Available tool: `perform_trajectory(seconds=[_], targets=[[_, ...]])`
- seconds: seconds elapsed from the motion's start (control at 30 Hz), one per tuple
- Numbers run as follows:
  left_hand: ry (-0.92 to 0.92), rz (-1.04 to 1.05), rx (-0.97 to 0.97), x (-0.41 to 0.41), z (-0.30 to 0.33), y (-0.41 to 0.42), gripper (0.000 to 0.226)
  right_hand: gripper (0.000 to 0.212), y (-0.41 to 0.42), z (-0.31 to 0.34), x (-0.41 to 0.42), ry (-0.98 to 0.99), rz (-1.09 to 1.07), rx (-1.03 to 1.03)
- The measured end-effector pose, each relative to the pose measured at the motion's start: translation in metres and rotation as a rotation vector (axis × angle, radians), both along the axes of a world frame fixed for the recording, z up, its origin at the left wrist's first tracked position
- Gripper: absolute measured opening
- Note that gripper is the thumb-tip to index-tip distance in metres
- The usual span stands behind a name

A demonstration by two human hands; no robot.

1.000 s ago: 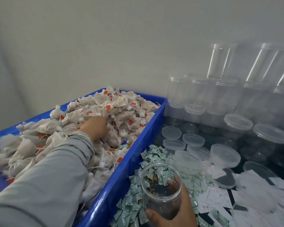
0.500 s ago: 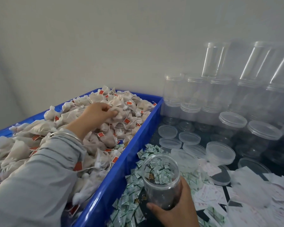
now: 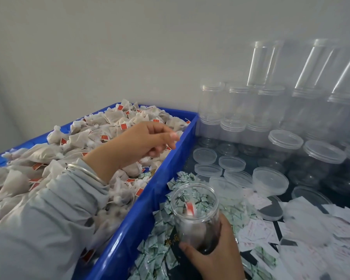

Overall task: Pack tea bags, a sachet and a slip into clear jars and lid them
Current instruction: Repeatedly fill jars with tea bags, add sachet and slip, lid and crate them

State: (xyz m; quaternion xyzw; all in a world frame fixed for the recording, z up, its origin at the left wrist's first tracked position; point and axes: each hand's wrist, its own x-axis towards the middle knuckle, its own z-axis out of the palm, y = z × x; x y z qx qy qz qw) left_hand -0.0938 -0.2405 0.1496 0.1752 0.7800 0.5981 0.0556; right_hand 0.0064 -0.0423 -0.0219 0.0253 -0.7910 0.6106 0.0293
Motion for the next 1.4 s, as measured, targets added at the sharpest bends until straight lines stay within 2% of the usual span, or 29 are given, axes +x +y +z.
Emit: perform_trajectory(seconds=[0.07,0.1,0.17,0.23,0.3,0.37,0.47,0.53,0.6,0.7,0.87,0.9,1.0,1.07,1.1,1.17,1.23,1.3,1.4], targets=[[0.021,0.166,0.017,-0.009,-0.002,-0.012,0.013,0.12,0.0,-0.003,-0.001,0.005,-0.011,-0.001],[0.057,0.263,-0.049,-0.015,-0.006,-0.019,0.012,0.108,0.0,-0.003,-0.002,0.02,-0.001,0.007],[0.139,0.426,-0.28,-0.027,-0.018,-0.034,0.015,0.093,0.0,-0.003,-0.002,0.038,0.022,0.05],[0.162,0.493,-0.576,-0.037,-0.032,-0.045,0.012,0.094,0.0,-0.003,-0.002,0.037,0.018,0.045],[0.123,0.482,-0.879,-0.043,-0.048,-0.053,0.011,0.09,0.0,-0.001,-0.002,0.059,0.011,0.041],[-0.013,0.405,-1.007,-0.046,-0.063,-0.058,0.034,0.091,0.0,0.001,0.0,0.055,0.009,0.041],[-0.1,0.278,-1.211,-0.046,-0.077,-0.056,0.043,0.093,0.001,-0.001,-0.001,0.035,0.004,0.021],[-0.085,0.265,-1.302,-0.05,-0.084,-0.056,0.045,0.094,0.002,-0.003,-0.001,0.035,-0.006,0.026],[-0.079,0.268,-1.377,-0.052,-0.09,-0.055,0.047,0.106,0.003,-0.004,-0.002,0.022,0.011,0.032],[-0.066,0.291,-1.423,-0.052,-0.096,-0.053,0.031,0.123,0.005,-0.006,-0.002,0.0,0.034,0.066],[-0.018,0.368,-1.305,-0.052,-0.088,-0.053,0.026,0.124,0.004,-0.008,-0.003,-0.007,0.053,0.096],[-0.028,0.402,-1.211,-0.052,-0.085,-0.054,0.024,0.119,0.003,-0.008,-0.003,-0.007,0.062,0.114],[-0.045,0.526,-0.862,-0.052,-0.074,-0.058,0.02,0.084,0.004,-0.01,-0.005,0.061,0.057,0.06],[-0.024,0.565,-0.657,-0.051,-0.064,-0.057,0.019,0.079,0.004,-0.01,-0.005,0.068,0.049,0.056],[-0.034,0.555,-0.496,-0.049,-0.058,-0.053,0.017,0.08,0.004,-0.01,-0.005,0.069,0.048,0.052],[-0.101,0.473,-0.085,-0.042,-0.042,-0.042,0.008,0.092,0.003,-0.009,-0.004,0.053,0.034,0.061],[-0.17,0.328,0.246,-0.029,-0.026,-0.027,0.015,0.114,0.002,-0.009,-0.003,0.02,0.02,0.093],[-0.182,0.17,0.361,-0.015,-0.015,-0.013,0.014,0.122,0.001,-0.009,-0.001,0.013,0.016,0.101],[-0.144,0.001,0.327,0.002,-0.007,0.004,0.029,0.11,0.0,-0.009,-0.001,0.033,-0.008,0.094]])
